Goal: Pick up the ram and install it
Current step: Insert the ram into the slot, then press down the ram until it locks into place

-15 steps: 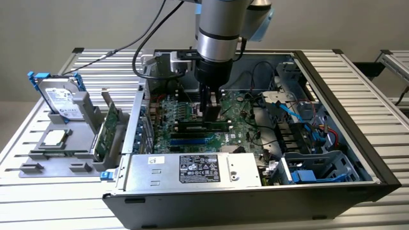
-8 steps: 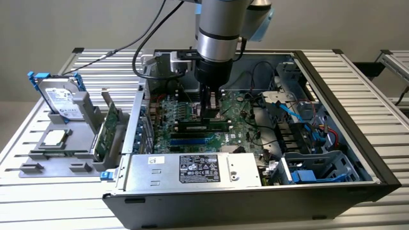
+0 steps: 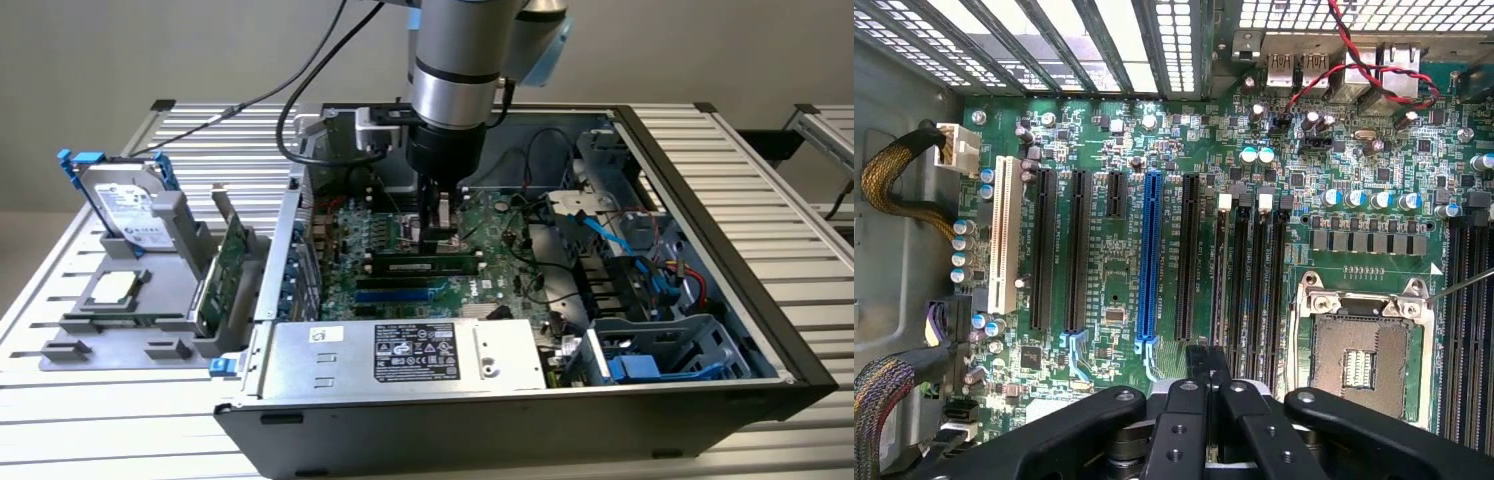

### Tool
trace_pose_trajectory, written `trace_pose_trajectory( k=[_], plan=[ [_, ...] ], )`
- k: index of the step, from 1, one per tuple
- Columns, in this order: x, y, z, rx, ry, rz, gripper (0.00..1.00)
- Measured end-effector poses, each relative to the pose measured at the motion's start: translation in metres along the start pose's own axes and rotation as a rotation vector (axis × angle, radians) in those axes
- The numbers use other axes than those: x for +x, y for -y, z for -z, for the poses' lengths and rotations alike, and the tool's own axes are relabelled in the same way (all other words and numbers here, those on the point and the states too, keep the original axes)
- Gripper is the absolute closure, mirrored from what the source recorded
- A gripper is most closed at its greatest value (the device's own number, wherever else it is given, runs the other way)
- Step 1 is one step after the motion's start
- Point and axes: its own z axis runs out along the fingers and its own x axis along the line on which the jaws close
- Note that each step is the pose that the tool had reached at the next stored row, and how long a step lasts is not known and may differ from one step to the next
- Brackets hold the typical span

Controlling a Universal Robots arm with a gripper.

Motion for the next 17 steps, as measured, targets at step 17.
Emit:
trace_pose_trajectory(
  k=[17],
  plan=[
    [-0.0004, 0.0006, -0.0049, 0.0053, 0.0624, 0.002, 0.89]
  ],
)
